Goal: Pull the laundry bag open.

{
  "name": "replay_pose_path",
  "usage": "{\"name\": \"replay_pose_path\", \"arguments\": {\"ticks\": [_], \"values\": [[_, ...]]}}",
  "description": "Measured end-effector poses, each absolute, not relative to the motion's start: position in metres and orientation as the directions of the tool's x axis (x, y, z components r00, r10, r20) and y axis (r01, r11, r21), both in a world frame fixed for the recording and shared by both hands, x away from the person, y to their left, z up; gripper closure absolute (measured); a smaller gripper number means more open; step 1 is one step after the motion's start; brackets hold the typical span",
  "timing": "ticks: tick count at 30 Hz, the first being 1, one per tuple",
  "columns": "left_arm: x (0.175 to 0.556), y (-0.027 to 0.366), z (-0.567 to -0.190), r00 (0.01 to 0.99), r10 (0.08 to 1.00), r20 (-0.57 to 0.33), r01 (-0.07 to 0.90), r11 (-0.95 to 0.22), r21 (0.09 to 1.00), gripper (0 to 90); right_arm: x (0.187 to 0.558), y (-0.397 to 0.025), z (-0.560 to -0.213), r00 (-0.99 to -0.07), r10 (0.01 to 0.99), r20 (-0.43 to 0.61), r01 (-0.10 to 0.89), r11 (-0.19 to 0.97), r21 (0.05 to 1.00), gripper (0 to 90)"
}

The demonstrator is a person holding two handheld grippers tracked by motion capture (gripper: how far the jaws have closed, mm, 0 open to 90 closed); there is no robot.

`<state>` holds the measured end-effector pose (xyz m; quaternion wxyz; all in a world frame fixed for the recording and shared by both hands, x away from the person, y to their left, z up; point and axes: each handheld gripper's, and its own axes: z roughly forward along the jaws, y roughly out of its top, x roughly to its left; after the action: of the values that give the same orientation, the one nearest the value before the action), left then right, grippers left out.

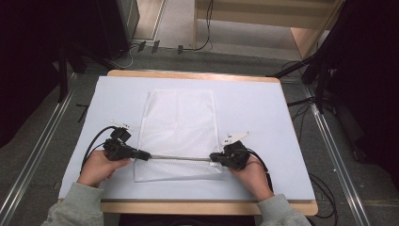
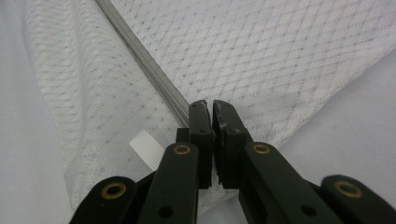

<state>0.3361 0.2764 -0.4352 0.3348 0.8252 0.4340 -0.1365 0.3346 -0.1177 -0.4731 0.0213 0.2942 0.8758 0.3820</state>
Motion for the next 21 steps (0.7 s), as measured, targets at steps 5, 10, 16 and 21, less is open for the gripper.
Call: {"name": "replay_pose_path", "arguments": {"ticks": [5,10,16,21], "values": [[0.335,0.278,-0.436,0.582,0.627,-0.518,0.811,-0.397,0.429,88.0,0.335,-0.118,-0.473,-0.825,0.53,0.193,0.502,0.534,0.68,88.3],[0.335,0.279,-0.436,0.575,0.631,-0.521,0.816,-0.391,0.426,88.0,0.336,-0.118,-0.474,-0.827,0.526,0.198,0.501,0.531,0.683,88.3],[0.333,0.288,-0.433,0.571,0.643,-0.51,0.817,-0.382,0.433,88.0,0.336,-0.118,-0.474,-0.83,0.524,0.189,0.495,0.536,0.684,88.4],[0.329,0.3,-0.432,0.551,0.678,-0.486,0.825,-0.358,0.437,88.0,0.336,-0.117,-0.474,-0.83,0.525,0.189,0.495,0.536,0.684,88.4]]}}
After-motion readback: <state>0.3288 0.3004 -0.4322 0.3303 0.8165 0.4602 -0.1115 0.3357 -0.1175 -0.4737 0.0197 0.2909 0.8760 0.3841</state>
